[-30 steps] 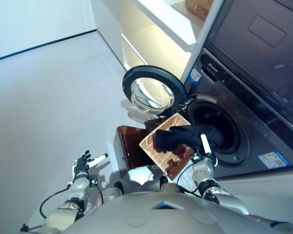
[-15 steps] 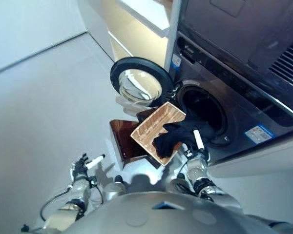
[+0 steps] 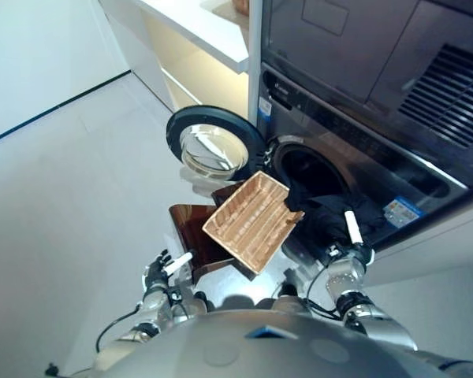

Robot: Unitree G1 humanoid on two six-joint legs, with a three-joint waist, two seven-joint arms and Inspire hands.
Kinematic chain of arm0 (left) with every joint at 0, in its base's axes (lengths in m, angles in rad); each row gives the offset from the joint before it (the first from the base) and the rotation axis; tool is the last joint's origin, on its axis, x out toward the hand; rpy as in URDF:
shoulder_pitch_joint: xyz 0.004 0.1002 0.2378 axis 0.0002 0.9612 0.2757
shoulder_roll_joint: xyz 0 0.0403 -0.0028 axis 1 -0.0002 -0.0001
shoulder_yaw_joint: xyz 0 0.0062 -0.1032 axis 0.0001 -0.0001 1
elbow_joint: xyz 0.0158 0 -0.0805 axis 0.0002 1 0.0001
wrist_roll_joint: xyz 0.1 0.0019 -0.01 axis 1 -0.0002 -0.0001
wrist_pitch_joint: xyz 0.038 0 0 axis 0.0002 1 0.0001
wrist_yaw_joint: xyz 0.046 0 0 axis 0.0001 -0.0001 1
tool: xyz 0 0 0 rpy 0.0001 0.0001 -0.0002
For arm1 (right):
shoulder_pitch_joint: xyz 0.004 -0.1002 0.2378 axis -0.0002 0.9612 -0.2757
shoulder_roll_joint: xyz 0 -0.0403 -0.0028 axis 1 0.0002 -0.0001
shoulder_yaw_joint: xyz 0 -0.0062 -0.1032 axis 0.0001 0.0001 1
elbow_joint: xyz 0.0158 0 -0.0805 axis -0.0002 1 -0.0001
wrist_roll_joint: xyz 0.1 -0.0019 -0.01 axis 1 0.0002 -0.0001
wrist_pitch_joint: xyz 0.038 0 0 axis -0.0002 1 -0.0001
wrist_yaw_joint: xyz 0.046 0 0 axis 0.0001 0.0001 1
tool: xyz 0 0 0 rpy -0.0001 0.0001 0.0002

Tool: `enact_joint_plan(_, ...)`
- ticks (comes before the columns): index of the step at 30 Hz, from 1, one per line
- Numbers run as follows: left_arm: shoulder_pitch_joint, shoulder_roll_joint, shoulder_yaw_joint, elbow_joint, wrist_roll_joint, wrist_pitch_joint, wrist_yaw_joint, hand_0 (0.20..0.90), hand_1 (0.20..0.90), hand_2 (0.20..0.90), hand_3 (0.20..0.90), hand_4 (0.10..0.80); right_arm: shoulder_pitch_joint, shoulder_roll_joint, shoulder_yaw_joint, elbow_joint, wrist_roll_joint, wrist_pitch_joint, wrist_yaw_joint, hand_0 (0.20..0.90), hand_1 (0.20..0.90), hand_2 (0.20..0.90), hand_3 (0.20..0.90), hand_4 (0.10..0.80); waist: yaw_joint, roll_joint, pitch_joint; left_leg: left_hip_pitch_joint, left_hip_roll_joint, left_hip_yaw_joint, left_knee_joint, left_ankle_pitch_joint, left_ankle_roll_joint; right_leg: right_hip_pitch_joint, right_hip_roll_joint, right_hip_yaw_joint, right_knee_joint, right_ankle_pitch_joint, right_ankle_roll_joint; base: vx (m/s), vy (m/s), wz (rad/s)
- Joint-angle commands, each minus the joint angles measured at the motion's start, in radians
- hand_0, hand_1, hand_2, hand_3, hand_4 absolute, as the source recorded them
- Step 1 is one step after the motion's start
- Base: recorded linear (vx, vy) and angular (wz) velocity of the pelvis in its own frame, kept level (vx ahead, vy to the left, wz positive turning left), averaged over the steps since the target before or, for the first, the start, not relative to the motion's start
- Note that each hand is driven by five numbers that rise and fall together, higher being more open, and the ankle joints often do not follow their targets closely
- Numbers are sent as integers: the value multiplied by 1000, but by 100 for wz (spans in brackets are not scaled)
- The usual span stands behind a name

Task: Pick up the clothes and place them into the washing machine

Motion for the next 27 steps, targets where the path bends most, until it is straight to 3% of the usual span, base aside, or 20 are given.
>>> enact_joint_plan(1, -75, 64, 10, 11, -3, -74, 20, 900, 900, 900, 900, 800, -129, 17, 0, -57, -8, -42, 40, 200, 200, 200, 200, 300, 33, 1, -23, -40, -40, 7, -2, 24, -6, 30, 69, -36, 49, -69, -48, 76, 48, 1)
enact_joint_plan(9, -58, 56, 17, 15, -23, -83, 21, 900, 900, 900, 900, 800, -178, 22, -19, -28, 1, -35, 39, 200, 200, 200, 200, 300, 57, 3, 9, -74, -63, 11, 75, -30, 20, -5, 37, -14, 95, -70, -35, 30, 69, -4)
enact_joint_plan(10, -54, 63, 24, 14, -27, -76, 17, 900, 900, 900, 900, 800, -185, 24, -26, -26, 3, -35, 38, 200, 200, 200, 200, 300, 62, 4, 28, -78, -61, 5, 105, -49, 39, -65, 54, -8, 218, -83, -32, -20, 41, -13)
enact_joint_plan(12, -53, 72, 28, 9, -32, -75, 17, 900, 900, 900, 900, 800, -195, 30, -19, -35, 3, -32, 44, 200, 200, 200, 200, 300, 60, 8, 54, -81, -54, 4, 126, -60, 51, -140, 76, 4, 356, -87, -13, -31, 44, -23)
enact_joint_plan(13, -54, 72, 28, 9, -31, -75, 17, 900, 900, 900, 900, 800, -196, 30, -19, -35, 3, -32, 44, 200, 200, 200, 200, 300, 60, 7, 54, -82, -54, 4, 128, -61, 51, -144, 76, 5, 362, -89, -13, 14, 20, -43)
enact_joint_plan(14, -63, 80, 22, 6, -27, -80, 19, 900, 900, 900, 900, 800, -206, 27, -14, -37, 0, -35, 41, 200, 200, 200, 200, 300, 40, 8, 73, -81, -59, -22, 142, -61, 50, -175, 110, 57, 370, -102, -14, 31, 2, -41)
enact_joint_plan(15, -64, 80, 23, 7, -27, -80, 18, 900, 900, 900, 900, 800, -206, 27, -14, -37, 0, -35, 41, 200, 200, 200, 200, 300, 40, 9, 74, -79, -59, -22, 142, -63, 50, -173, 111, 57, 370, -103, -14, 116, -61, -30)
enact_joint_plan(16, -69, 79, 22, 3, -35, -84, 17, 900, 900, 900, 900, 800, -209, 19, -8, -39, -5, -38, 35, 200, 200, 200, 200, 300, 37, 8, 71, -71, -58, -32, 130, -65, 43, -186, 92, 83, 286, -94, -22, 133, -163, 13)
enact_joint_plan(17, -81, 76, 22, -1, -45, -89, 20, 900, 900, 900, 900, 800, -209, 17, -6, -42, -8, -38, 32, 200, 200, 200, 200, 300, 39, 2, 68, -66, -52, -37, 125, -73, 29, -194, 44, 83, 200, -61, -22, 182, -222, 24)
enact_joint_plan(18, -92, 74, 22, 3, -50, -89, 18, 900, 900, 900, 900, 800, -206, 17, -1, -49, -8, -38, 32, 200, 200, 200, 200, 300, 36, -2, 67, -58, -43, -47, 126, -83, 23, -189, 24, 78, 158, -37, -20, 164, -214, 20)
enact_joint_plan(20, -107, 74, 26, 8, -64, -89, 21, 900, 900, 900, 900, 800, -192, 21, -2, -46, 2, -38, 34, 200, 200, 200, 200, 300, 25, -24, 59, -32, -36, -63, 121, -95, 15, -165, 42, 114, 137, -28, -22, 174, -191, 15)
enact_joint_plan(23, -102, 69, 26, 6, -81, -92, 23, 900, 900, 900, 900, 800, -176, 26, 5, -54, 19, -42, 42, 200, 200, 200, 200, 300, 21, -38, 40, -30, -6, -64, 140, -104, -4, -149, 64, 106, 134, -29, -30, 146, -226, 23)
enact_joint_plan(24, -96, 56, 9, -20, -98, -91, 9, 900, 900, 900, 900, 800, -155, 27, 5, -68, 41, -58, 51, 200, 200, 200, 200, 300, 17, -48, 40, -65, 26, -70, 260, -93, -29, -98, 80, 78, 114, -36, -49, 106, -203, 13)
enact_joint_plan(25, -95, 56, 8, -21, -99, -91, 8, 900, 900, 900, 900, 800, -154, 27, 5, -68, 41, -58, 52, 200, 200, 200, 200, 300, 14, -46, 40, -69, 28, -74, 269, -97, -30, -96, 81, 74, 112, -36, -50, 106, -310, 50)
enact_joint_plan(26, -85, 47, 0, -26, -109, -88, 3, 900, 900, 900, 900, 800, -152, 23, 5, -68, 52, -61, 53, 200, 200, 200, 200, 300, 20, -49, 67, -127, 6, -120, 387, -68, -27, -72, 93, 59, 112, -42, -74, -5, -108, 60)
enact_joint_plan(27, -85, 47, -1, -26, -109, -88, 3, 900, 900, 900, 900, 800, -153, 22, 5, -68, 52, -61, 53, 200, 200, 200, 200, 300, 18, -48, 68, -131, 6, -123, 394, -71, -26, -71, 93, 57, 113, -42, -73, -3, -134, 58)
